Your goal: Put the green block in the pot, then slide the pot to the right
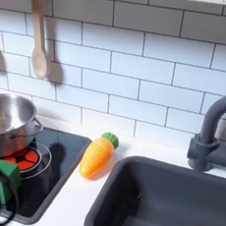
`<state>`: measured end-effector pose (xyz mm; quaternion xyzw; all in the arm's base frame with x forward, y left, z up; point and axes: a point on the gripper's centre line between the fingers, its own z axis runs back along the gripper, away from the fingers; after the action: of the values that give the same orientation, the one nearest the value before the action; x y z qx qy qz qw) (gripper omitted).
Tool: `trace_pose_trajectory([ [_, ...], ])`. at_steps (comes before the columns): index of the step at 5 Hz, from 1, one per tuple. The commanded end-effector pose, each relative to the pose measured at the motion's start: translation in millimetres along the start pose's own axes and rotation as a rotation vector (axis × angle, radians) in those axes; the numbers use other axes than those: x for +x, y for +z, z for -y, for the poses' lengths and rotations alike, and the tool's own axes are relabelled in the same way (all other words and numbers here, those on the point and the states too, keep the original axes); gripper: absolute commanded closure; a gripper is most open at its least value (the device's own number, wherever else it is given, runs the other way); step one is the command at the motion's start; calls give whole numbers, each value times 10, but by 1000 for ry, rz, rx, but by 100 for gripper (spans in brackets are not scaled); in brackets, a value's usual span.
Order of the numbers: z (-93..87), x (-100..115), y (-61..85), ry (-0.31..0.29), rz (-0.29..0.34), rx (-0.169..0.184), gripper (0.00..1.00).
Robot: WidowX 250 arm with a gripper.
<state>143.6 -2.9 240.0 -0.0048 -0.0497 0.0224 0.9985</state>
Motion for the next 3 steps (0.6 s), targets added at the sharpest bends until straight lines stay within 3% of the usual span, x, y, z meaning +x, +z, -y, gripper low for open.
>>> trace_pose_trajectory([
  [1,-197,277,-60,16,0,41,0],
  [3,-375,526,-90,43,14,47,0],
])
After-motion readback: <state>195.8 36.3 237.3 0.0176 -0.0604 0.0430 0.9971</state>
